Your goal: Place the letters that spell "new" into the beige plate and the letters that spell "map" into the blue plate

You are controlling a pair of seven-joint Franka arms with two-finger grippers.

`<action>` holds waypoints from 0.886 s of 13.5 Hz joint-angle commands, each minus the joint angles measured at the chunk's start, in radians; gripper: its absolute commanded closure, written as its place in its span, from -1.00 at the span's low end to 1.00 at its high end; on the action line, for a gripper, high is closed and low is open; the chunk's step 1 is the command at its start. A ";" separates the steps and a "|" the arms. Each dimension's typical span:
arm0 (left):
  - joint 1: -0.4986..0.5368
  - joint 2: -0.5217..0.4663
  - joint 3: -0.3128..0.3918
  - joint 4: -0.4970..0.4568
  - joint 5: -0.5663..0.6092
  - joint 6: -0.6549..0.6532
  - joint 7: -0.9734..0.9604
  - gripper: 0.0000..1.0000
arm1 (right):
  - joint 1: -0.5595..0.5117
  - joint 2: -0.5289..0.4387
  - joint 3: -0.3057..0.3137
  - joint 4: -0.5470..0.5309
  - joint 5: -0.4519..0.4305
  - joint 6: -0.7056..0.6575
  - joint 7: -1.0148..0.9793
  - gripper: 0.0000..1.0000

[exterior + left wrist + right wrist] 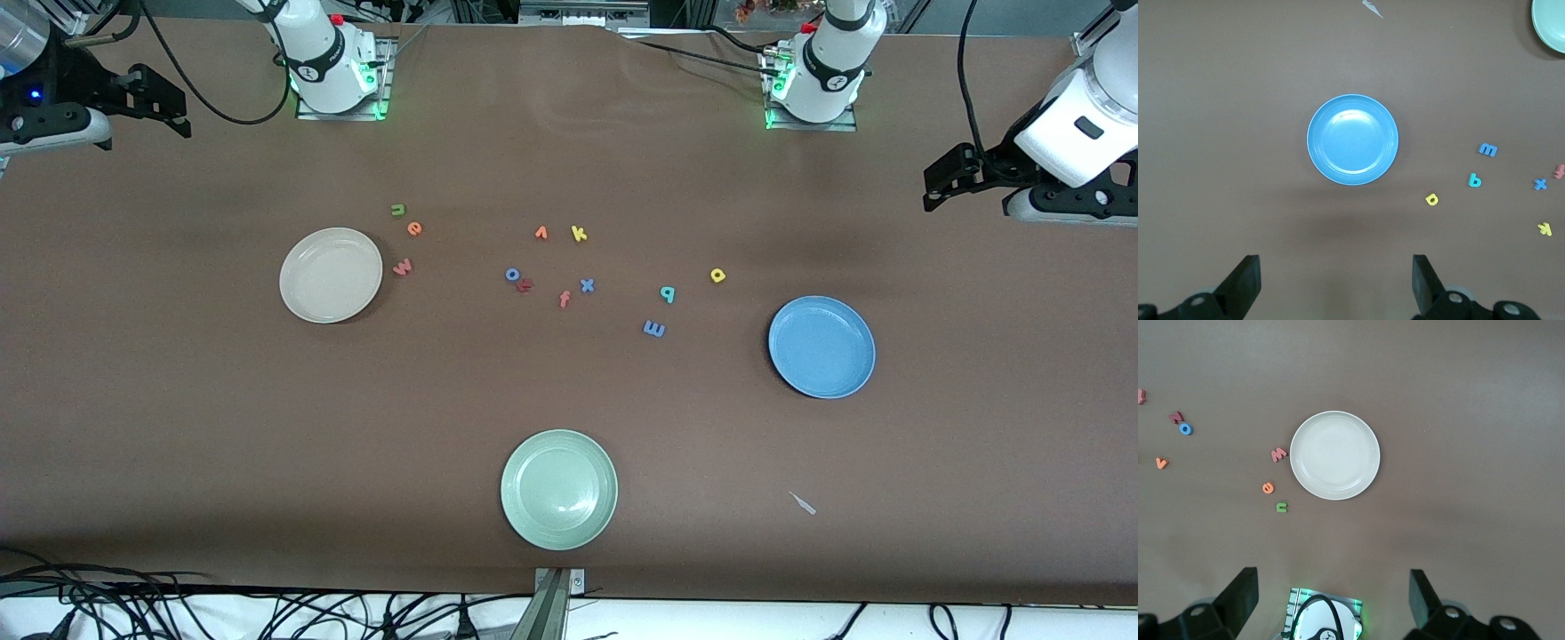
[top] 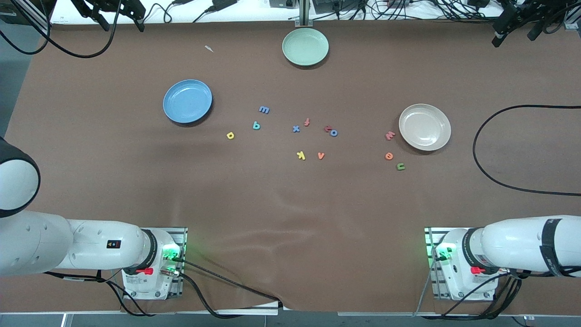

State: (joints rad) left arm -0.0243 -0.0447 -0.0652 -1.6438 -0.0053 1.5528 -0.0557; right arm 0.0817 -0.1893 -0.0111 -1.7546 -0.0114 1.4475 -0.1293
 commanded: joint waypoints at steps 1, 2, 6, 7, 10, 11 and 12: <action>0.001 0.013 -0.004 0.032 0.027 -0.020 -0.003 -1.00 | -0.002 -0.008 0.003 -0.008 0.018 -0.001 0.008 -1.00; 0.000 0.014 -0.004 0.032 0.027 -0.020 -0.003 -1.00 | -0.002 -0.004 0.002 -0.005 0.015 -0.004 -0.003 -1.00; 0.001 0.014 -0.004 0.032 0.027 -0.020 -0.003 -1.00 | -0.004 0.002 -0.001 -0.002 0.013 -0.005 0.005 -1.00; 0.000 0.014 -0.004 0.032 0.027 -0.020 -0.003 -1.00 | -0.004 0.001 0.000 -0.006 0.011 -0.006 0.008 -1.00; 0.001 0.013 -0.005 0.032 0.025 -0.020 -0.007 -1.00 | -0.005 -0.001 -0.003 -0.005 0.008 -0.006 -0.004 -1.00; 0.001 0.013 -0.005 0.032 0.027 -0.020 -0.006 -1.00 | -0.005 -0.001 -0.006 -0.005 0.008 -0.006 -0.009 -1.00; 0.001 0.013 -0.005 0.032 0.027 -0.020 -0.007 -1.00 | -0.005 -0.002 -0.012 -0.009 0.008 -0.009 -0.009 -1.00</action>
State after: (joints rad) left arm -0.0244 -0.0447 -0.0653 -1.6434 -0.0053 1.5528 -0.0558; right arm 0.0813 -0.1809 -0.0151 -1.7559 -0.0107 1.4472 -0.1274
